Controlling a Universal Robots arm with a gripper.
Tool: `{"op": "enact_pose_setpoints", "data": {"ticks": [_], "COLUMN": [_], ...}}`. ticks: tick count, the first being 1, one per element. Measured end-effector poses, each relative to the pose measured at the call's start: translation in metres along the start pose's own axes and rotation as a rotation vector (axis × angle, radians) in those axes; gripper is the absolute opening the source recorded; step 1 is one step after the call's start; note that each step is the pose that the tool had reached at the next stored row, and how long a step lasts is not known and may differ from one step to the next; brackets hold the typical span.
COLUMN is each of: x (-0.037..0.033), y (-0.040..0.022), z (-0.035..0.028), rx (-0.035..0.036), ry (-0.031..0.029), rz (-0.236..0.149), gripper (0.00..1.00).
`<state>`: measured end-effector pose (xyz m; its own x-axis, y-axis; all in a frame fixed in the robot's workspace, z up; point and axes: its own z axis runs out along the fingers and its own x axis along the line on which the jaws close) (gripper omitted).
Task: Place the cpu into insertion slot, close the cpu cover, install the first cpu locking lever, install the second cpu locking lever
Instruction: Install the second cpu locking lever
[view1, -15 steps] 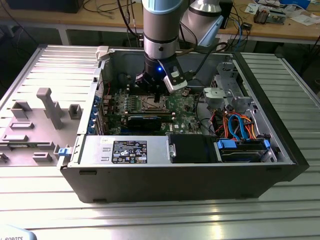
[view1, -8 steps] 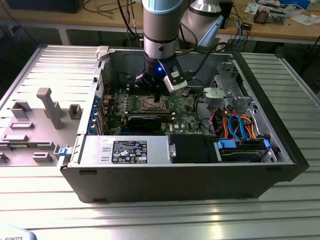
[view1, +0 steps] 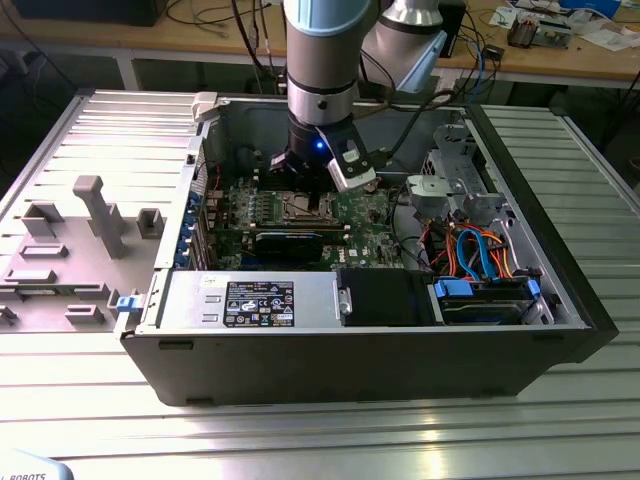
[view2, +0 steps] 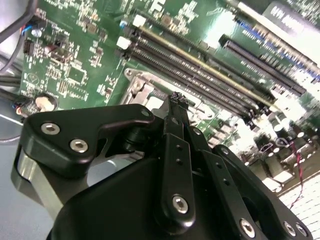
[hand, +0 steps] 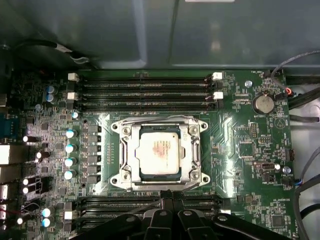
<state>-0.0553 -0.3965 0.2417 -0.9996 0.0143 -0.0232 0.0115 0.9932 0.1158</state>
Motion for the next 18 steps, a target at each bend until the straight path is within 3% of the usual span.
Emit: {"op": "enact_pose_setpoints", "data": {"ticks": [3,4,6,9,11,13,18], "x": [0.0032,0.0043,0.0047,0.0047,0.0050,0.0063,0.0138], "y": [-0.0033,-0.0035,-0.0045,-0.0069,-0.0088,-0.0105,-0.0113], "z": [0.0023,0.0032,0.0037,0.0046,0.0061,0.0080,0.0116], "rx": [-0.0053,-0.0058,-0.0082,-0.0126,-0.0145,-0.0172,-0.0307], "ry": [0.0015,0.0068,0.0309,0.0510,0.0611,0.0664,0.0692], "rz": [-0.008,-0.010,-0.015,-0.019,-0.026,-0.040,-0.060], "gripper": [0.11,0.11,0.11,0.11,0.11,0.11,0.11]}}
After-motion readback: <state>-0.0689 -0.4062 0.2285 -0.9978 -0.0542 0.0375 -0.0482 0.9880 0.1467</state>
